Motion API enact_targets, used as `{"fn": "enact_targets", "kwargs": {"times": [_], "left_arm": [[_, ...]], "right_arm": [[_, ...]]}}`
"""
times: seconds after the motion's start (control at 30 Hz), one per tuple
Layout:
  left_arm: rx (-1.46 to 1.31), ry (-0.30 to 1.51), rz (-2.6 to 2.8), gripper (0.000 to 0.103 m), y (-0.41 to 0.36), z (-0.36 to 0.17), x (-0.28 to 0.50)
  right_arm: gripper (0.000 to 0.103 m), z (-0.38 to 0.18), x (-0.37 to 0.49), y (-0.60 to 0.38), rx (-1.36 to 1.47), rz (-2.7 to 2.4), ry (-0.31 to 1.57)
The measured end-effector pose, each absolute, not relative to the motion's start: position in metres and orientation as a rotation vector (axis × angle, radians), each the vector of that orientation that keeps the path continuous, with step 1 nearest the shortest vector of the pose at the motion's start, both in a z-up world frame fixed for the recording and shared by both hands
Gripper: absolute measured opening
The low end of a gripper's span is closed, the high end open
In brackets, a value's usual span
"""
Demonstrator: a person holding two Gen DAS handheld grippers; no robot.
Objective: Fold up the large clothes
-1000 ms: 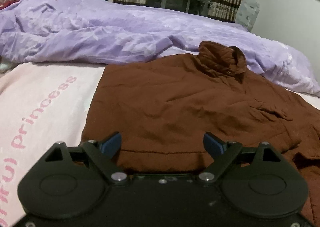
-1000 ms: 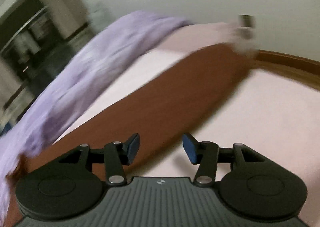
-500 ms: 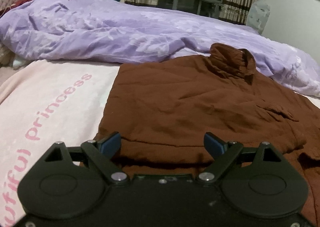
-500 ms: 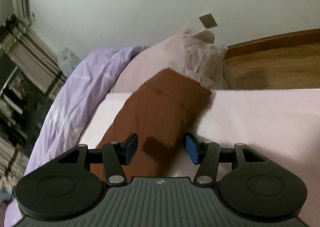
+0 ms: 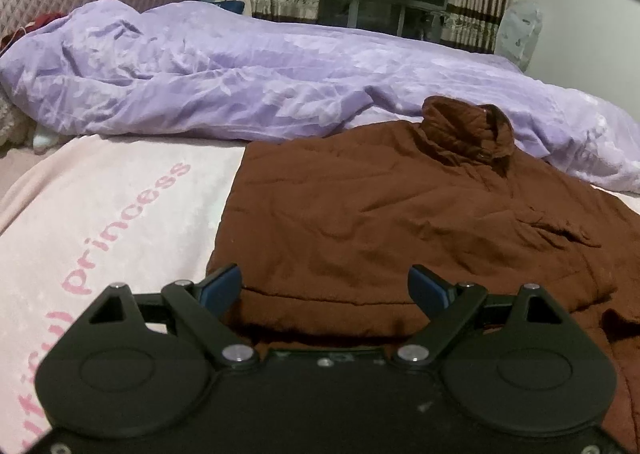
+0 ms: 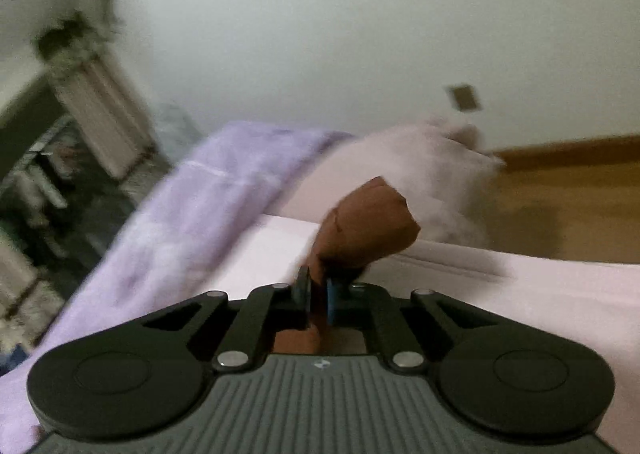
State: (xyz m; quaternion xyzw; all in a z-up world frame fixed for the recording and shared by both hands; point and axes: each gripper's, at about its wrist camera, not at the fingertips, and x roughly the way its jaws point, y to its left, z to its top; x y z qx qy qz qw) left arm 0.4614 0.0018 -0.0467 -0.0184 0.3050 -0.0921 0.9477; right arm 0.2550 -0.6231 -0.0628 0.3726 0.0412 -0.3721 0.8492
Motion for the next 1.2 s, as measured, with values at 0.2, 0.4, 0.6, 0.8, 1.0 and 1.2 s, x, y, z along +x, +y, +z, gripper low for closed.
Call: {"fn": "enact_targets", "kwargs": {"times": [0.2,0.4,0.6,0.8,1.0,1.2], "left_arm": [[-0.062,0.611,-0.220,0.091,0.005,-0.042,0.457],[-0.104,0.629,-0.266,0.091,0.002,-0.042,0.453],[-0.235,0.650,-0.470,0.092,-0.004,-0.034,0.448],[-0.376,0.764,-0.553,0.091,-0.033,-0.045,0.473],[-0.470,0.884,-0.549,0.068,-0.083,-0.065,0.511],[-0.433,0.776,-0.603,0.012,-0.096,-0.042,0.506]], "right_arm": [[0.007,0.009,0.309,-0.512,0.583,-0.456,0.037],[0.017,0.020,0.386,-0.355,0.439,-0.016,0.119],[0.045,-0.017,0.431,-0.251,0.260,0.184,0.389],[0.061,-0.008,0.402,-0.316,0.365,0.033,0.330],[0.062,-0.024,0.376,-0.394,0.486,-0.161,0.352],[0.062,-0.041,0.371,-0.400,0.487,-0.175,0.363]]}}
